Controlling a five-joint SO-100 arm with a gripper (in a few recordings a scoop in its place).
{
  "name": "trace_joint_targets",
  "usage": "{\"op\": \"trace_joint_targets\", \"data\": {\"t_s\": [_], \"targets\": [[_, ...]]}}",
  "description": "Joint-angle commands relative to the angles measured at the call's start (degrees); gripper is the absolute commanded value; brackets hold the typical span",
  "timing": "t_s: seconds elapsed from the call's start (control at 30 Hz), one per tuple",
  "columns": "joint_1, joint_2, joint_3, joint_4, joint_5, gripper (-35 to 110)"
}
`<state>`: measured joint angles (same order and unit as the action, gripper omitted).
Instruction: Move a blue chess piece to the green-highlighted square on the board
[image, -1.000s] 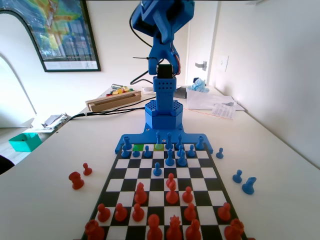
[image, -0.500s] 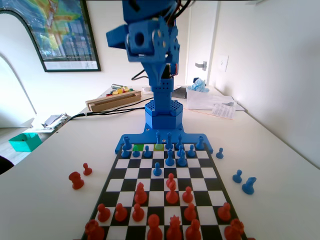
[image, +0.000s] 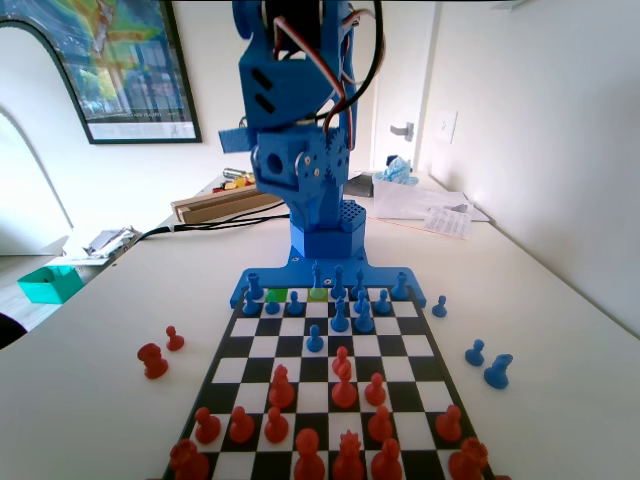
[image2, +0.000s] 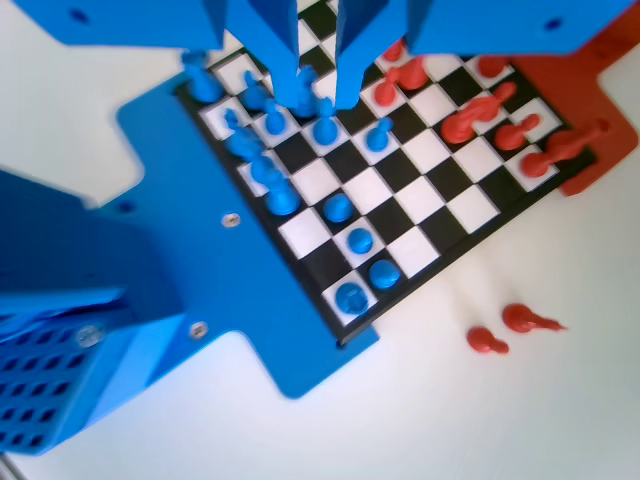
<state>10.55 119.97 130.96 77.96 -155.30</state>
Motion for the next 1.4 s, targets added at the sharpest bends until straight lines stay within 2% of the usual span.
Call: {"op": "trace_joint_targets", "data": {"t_s": [0.0, 0.8, 1.37], "targets": [[1.3, 0.4, 1.3, -1.7, -0.5, 9], [0.2, -2.4, 12.5, -14.9, 1.6, 11], [-2.8, -3.3, 16.9, -18.7, 3.8, 11]]}}
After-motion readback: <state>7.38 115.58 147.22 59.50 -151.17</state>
